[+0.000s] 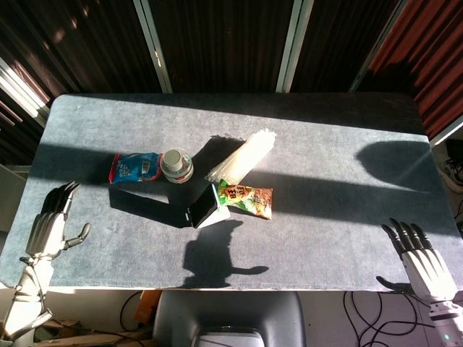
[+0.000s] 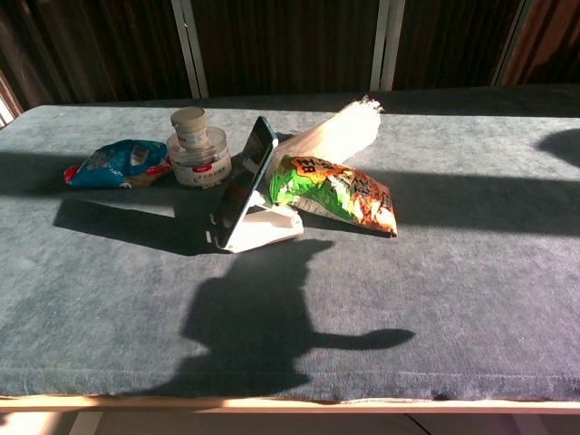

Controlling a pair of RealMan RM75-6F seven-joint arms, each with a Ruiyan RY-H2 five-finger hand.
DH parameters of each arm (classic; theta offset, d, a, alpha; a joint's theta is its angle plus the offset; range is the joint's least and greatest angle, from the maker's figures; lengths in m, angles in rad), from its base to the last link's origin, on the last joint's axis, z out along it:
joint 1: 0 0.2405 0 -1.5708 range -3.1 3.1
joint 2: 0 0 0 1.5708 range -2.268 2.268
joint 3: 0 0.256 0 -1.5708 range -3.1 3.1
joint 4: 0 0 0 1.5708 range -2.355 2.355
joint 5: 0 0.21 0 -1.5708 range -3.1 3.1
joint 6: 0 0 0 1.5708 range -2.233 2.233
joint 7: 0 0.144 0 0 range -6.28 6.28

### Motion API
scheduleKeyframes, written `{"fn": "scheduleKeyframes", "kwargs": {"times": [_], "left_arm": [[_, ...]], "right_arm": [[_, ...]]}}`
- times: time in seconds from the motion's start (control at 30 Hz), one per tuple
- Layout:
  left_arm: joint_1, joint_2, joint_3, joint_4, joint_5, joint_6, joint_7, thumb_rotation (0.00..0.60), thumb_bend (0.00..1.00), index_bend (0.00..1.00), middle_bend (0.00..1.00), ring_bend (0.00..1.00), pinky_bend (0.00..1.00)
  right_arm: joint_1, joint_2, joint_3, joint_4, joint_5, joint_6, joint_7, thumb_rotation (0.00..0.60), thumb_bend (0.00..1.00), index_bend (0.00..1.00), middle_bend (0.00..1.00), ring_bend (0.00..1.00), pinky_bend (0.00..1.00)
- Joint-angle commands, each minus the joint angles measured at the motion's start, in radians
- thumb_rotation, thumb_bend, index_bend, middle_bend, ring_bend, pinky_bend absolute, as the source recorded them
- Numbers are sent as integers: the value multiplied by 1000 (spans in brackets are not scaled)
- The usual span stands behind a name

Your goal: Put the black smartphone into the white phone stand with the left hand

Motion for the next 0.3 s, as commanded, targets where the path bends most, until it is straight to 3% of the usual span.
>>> {"fn": "scheduleKeyframes", "kwargs": {"times": [0.03,0.3], "left_arm": [[51,54,42,-9,6,-9,24,600,351,0,0,0,0],[57,42,44,-20,22,9,116,600,353,0,0,0,0]], "right_arm": [[2,-8,-4,-6,-9,-2,-16,600,110,0,0,0,0],[0,-10,-9,-5,-16,2,-23,600,109,0,0,0,0]]}}
